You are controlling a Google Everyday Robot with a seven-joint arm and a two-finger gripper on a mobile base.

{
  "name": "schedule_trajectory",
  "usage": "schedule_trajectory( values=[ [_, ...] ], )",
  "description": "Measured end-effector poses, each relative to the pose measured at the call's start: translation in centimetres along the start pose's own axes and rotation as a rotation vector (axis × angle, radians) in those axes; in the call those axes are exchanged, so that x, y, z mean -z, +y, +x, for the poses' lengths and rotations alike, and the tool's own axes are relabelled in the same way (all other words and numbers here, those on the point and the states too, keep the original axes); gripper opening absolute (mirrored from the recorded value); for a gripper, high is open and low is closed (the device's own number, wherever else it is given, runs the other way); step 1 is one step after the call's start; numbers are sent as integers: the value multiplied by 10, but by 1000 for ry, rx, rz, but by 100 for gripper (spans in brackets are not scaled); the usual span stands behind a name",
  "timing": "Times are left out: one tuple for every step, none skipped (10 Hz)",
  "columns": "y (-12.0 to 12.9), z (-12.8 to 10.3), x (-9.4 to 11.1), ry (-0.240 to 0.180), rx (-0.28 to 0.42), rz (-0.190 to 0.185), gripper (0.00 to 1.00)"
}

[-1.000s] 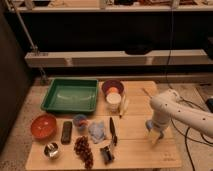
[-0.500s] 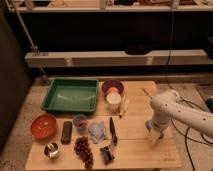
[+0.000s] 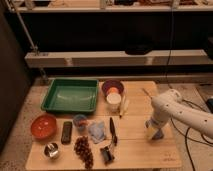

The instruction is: Place sponge in paper cup

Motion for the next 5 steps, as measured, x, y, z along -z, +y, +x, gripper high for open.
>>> schedule_trajectory(
  values=[
    [-4, 0, -3, -1, -10, 0, 80],
    [-12, -6, -8, -4, -20, 2, 80],
    [-18, -14, -14, -7, -31, -3, 79],
    [-20, -13, -17, -3, -35, -13, 73],
    [-20, -12, -20, 0, -38, -22, 62]
  ],
)
